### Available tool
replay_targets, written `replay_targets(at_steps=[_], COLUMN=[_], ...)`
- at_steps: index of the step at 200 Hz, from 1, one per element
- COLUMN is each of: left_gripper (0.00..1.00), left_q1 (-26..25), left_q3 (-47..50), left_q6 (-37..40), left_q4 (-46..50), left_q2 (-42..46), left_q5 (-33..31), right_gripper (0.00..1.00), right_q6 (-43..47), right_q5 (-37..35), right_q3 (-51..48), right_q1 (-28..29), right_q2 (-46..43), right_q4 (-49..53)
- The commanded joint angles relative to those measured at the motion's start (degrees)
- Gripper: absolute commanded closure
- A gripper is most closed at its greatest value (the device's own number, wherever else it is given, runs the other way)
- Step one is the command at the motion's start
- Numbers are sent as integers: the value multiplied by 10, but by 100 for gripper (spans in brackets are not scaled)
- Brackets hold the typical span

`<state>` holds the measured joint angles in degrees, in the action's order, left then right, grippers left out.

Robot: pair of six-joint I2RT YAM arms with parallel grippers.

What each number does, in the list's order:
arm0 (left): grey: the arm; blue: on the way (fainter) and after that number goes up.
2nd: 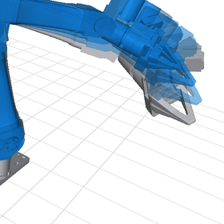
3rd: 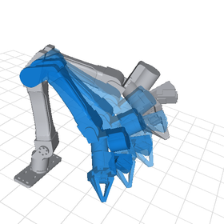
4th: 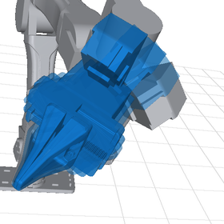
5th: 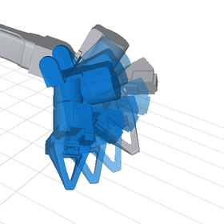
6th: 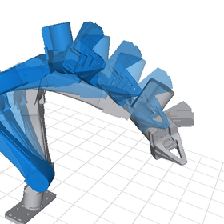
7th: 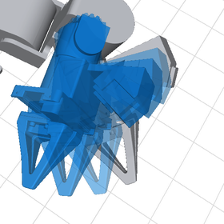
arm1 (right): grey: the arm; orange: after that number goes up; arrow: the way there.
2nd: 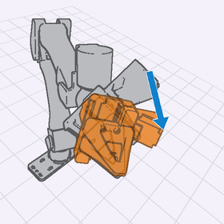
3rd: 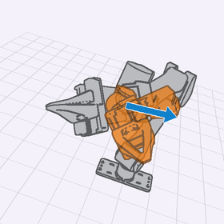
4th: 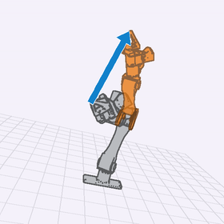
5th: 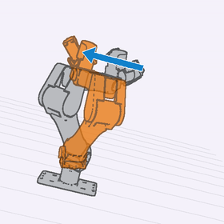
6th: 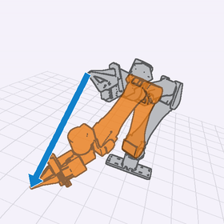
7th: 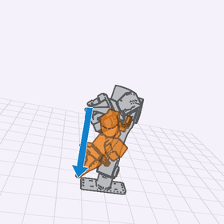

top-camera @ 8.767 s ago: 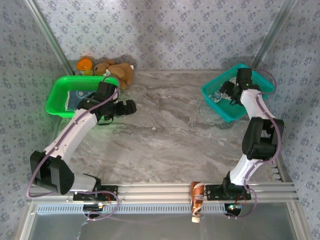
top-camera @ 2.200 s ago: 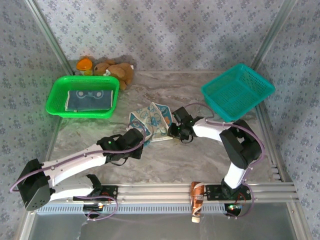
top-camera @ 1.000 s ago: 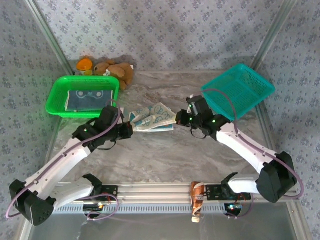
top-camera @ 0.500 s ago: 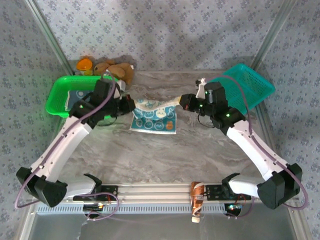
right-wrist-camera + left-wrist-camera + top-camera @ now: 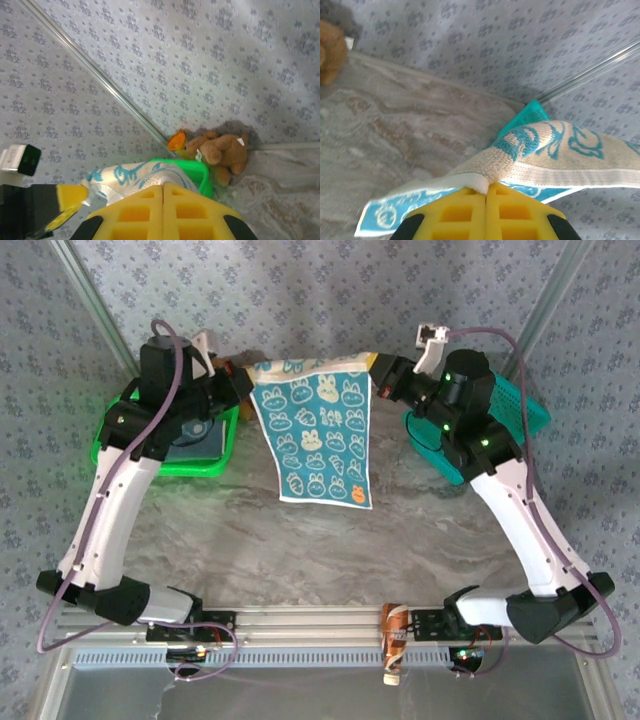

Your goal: Fold and stack the towels

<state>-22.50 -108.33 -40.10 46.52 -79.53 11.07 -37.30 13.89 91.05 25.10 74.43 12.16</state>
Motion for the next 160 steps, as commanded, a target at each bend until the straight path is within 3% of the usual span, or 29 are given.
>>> replay_targets(at_steps=[1, 45, 113, 160], left_gripper=[100, 100, 100, 100], left_q1=[4, -10, -98, -140], left_q3=[-31, -43, 20, 32], left_q6=[-13, -37, -58, -85], left_q4=[-1, -6, 6, 5], left_q2=[2, 26, 122, 137], left_q5=[-9, 4, -97, -122], right_gripper=[100, 100, 100, 100], right_q6=[28, 21, 0, -21], right_q5=[-4, 0, -63, -115], right_q3=[46, 31, -45, -76], right_q1=[-5, 7, 83, 110], right_q2=[12, -15, -110, -146], right_q4=[-6, -11, 25, 62])
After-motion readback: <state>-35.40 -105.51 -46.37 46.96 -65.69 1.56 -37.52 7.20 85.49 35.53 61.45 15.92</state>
